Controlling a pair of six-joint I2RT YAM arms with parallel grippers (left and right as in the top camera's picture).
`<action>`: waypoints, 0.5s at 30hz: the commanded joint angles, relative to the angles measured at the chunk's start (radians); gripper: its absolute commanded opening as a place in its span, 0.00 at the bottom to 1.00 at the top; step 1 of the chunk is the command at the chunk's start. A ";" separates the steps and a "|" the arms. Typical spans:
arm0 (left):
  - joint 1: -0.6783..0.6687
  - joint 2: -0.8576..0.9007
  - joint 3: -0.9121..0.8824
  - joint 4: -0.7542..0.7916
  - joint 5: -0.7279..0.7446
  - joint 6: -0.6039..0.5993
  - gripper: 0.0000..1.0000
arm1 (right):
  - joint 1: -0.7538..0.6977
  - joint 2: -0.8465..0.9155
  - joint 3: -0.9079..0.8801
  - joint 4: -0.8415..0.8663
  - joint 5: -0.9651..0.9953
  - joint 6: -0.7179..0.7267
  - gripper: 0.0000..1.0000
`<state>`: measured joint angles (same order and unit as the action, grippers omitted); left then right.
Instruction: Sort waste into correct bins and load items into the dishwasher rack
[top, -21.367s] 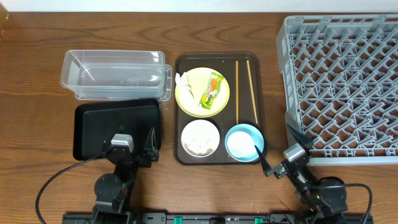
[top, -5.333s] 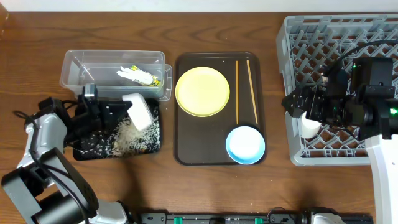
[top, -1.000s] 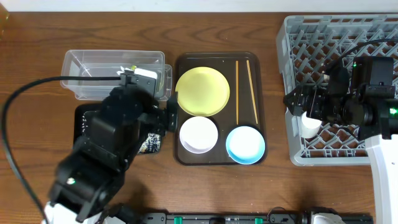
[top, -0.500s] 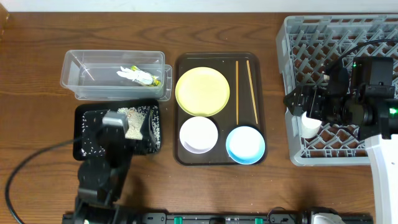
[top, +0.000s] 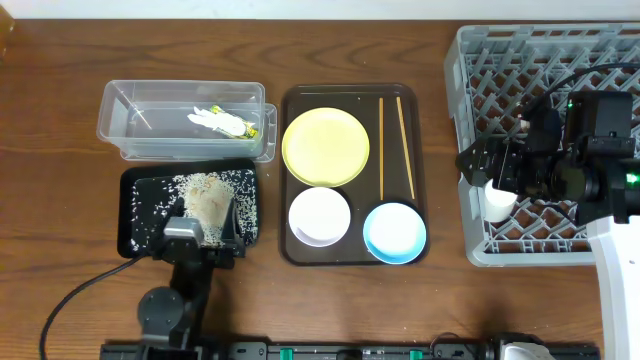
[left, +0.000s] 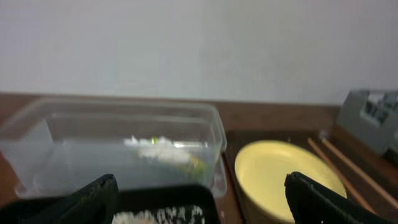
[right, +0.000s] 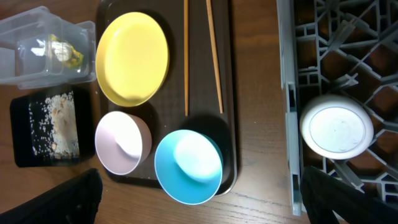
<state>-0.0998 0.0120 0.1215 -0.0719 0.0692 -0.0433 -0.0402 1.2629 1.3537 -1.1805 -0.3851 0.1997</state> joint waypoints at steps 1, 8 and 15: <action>0.006 -0.010 -0.054 0.013 0.031 0.016 0.88 | 0.015 0.000 0.005 0.002 0.001 -0.014 0.99; 0.006 -0.010 -0.117 0.015 0.029 0.017 0.88 | 0.015 0.000 0.005 0.002 0.001 -0.014 0.99; 0.006 -0.008 -0.117 0.013 0.028 0.017 0.88 | 0.015 0.000 0.005 0.002 0.001 -0.014 0.99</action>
<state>-0.0998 0.0113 0.0311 -0.0456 0.0872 -0.0433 -0.0402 1.2629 1.3537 -1.1805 -0.3851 0.1993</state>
